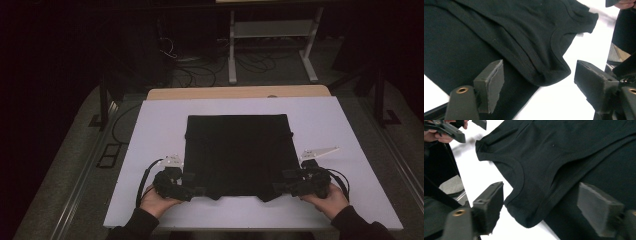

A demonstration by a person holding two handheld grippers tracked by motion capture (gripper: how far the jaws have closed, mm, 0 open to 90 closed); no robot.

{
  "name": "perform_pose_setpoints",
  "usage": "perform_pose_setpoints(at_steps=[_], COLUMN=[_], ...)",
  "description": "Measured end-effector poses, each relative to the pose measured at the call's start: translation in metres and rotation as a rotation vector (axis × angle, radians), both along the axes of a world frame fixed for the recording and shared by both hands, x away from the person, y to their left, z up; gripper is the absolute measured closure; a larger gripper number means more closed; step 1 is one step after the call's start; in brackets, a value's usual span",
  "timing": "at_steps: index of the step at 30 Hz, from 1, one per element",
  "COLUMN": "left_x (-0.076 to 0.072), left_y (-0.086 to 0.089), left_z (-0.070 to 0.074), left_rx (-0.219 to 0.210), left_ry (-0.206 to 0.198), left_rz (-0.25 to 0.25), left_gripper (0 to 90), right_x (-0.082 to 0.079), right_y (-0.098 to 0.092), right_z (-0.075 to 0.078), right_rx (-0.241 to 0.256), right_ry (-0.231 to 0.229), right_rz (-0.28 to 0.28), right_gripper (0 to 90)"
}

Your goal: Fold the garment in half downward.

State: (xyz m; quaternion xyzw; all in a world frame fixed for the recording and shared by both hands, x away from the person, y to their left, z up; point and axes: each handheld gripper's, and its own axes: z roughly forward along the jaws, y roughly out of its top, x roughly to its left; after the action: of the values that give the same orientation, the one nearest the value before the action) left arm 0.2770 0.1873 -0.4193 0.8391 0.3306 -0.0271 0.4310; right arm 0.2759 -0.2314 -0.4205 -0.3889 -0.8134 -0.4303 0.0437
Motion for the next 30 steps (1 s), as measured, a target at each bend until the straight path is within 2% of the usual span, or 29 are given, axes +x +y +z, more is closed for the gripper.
perform_pose_setpoints(at_steps=[6,11,15,18,30], left_x=[0.001,0.002,0.003,0.004,0.004], left_y=[0.003,0.004,0.003,0.003,0.016], left_z=[0.003,0.004,0.003,0.003,0.004], left_rx=[-0.012,-0.033,-0.024,-0.018,-0.009], left_ry=[-0.014,-0.012,-0.012,-0.017,-0.046], left_rz=[0.003,-0.004,0.002,0.005,0.053], left_gripper=[15.3,11.6,2.9,0.0,0.0], right_x=[0.005,0.007,0.008,0.011,0.033], right_y=[0.003,0.006,0.008,0.009,0.027], right_z=[0.006,0.010,0.013,0.014,0.024], right_rx=[-0.007,-0.011,-0.021,-0.021,-0.039], right_ry=[-0.035,-0.054,-0.059,-0.068,-0.107], right_rz=[-0.004,0.008,0.014,0.010,0.027], right_gripper=[11.4,0.6,0.0,0.0,0.0])
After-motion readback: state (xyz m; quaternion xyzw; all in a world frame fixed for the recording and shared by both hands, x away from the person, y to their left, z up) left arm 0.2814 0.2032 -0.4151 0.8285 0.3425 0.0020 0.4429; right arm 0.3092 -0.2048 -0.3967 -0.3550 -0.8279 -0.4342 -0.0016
